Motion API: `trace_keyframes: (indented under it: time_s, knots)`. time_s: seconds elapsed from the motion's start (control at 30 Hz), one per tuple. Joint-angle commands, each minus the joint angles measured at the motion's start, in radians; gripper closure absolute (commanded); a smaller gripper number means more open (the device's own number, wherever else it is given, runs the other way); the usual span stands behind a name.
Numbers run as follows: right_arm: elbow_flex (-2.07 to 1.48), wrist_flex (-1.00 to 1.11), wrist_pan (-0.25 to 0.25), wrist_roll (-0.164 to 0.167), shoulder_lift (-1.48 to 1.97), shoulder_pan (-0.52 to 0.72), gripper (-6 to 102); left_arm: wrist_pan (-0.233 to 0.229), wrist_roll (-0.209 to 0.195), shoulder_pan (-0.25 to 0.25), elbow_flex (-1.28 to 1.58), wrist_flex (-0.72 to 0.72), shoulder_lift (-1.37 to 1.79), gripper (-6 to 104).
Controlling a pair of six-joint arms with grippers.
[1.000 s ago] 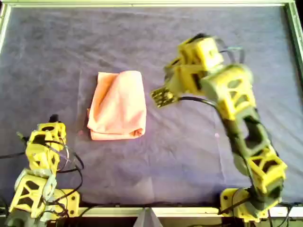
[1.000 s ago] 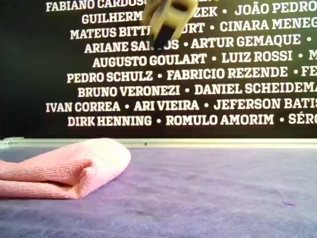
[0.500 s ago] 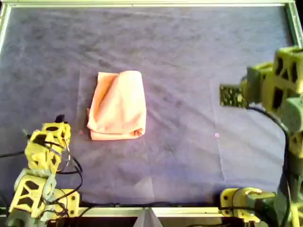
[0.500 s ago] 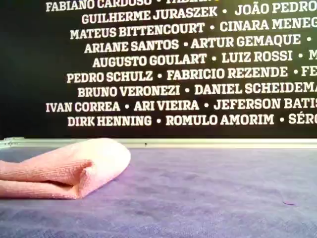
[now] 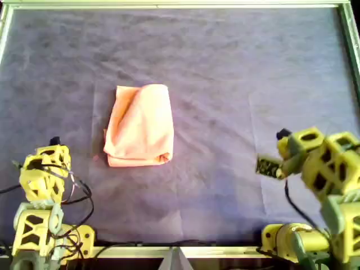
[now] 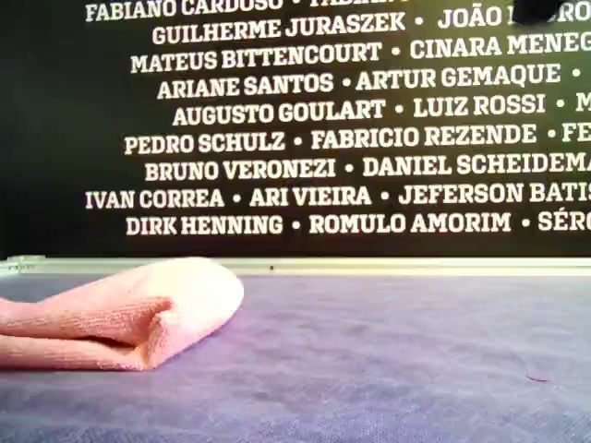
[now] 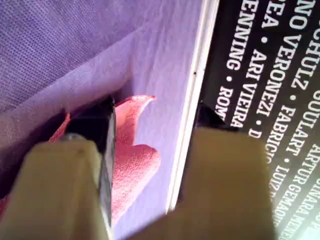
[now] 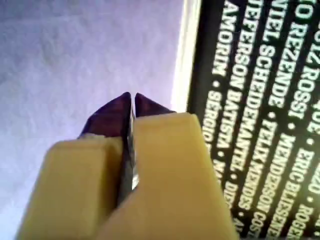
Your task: Fold a cloth
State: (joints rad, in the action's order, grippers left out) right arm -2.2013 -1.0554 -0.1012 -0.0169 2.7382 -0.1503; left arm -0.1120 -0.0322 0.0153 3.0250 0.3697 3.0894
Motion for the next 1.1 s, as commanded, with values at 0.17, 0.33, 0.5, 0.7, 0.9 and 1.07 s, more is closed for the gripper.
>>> trace_keyframes:
  time_s: [0.17,0.33,0.5,0.7,0.9,1.07]
  knots:
    - [-0.42,0.469,0.021,0.006,0.301,0.071,95,-0.012,-0.003,-0.028,-0.015,-0.006,0.014,41]
    - [-0.629,0.69,0.037,0.006,0.307,0.186,95,0.005,-0.008,-0.061,-0.015,-0.006,0.012,41]
    - [-0.77,0.851,0.037,0.006,0.311,0.178,95,0.006,0.003,-0.083,-0.015,-0.006,0.012,56]
    - [-0.838,0.844,0.038,0.005,0.308,0.179,96,0.006,-0.009,-0.103,-0.015,-0.006,0.012,90]
    - [-0.838,0.735,0.038,0.005,0.313,0.196,96,-0.011,0.005,-0.095,-0.014,0.051,0.011,99]
    - [-0.838,0.41,0.038,0.005,0.391,0.198,96,0.005,0.002,-0.101,-0.014,0.241,0.015,99]
